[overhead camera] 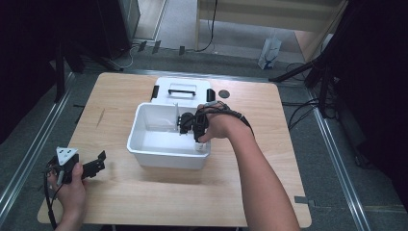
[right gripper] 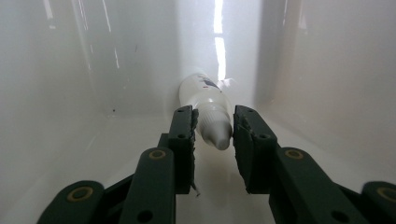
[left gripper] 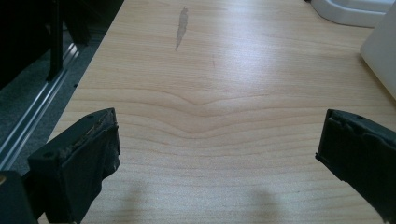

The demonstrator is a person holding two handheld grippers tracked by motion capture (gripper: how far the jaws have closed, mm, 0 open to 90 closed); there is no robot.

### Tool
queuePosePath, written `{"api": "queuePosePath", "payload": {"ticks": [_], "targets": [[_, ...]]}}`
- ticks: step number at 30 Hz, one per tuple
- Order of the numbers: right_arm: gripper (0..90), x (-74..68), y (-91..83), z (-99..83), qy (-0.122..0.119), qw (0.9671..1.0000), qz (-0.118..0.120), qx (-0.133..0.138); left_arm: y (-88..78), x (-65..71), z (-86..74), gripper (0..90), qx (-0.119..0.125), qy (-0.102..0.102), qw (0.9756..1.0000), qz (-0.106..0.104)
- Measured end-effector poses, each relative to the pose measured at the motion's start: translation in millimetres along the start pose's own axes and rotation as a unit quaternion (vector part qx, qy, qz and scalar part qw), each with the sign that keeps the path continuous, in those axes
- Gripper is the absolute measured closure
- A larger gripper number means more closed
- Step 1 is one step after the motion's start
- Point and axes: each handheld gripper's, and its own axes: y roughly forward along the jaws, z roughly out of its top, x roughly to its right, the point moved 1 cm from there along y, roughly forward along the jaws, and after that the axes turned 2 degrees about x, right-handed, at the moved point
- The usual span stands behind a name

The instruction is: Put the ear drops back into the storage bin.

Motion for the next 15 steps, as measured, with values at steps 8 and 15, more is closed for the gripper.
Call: {"api": "queuePosePath", "payload": {"ticks": [8, 15], "targets": [[61.3, 0.2, -16.6, -3.4, 0.023, 0.9986, -0.005, 0.047, 0.1, -0.1, 0.1, 0.0, -0.001, 0.002, 1.0000, 0.000], [48.4, -0.3, -35.0, -8.3, 0.029, 0.9967, -0.037, 0.066, 0.0, -0.1, 0.1, 0.0, -0.002, 0.003, 1.0000, 0.000]]}}
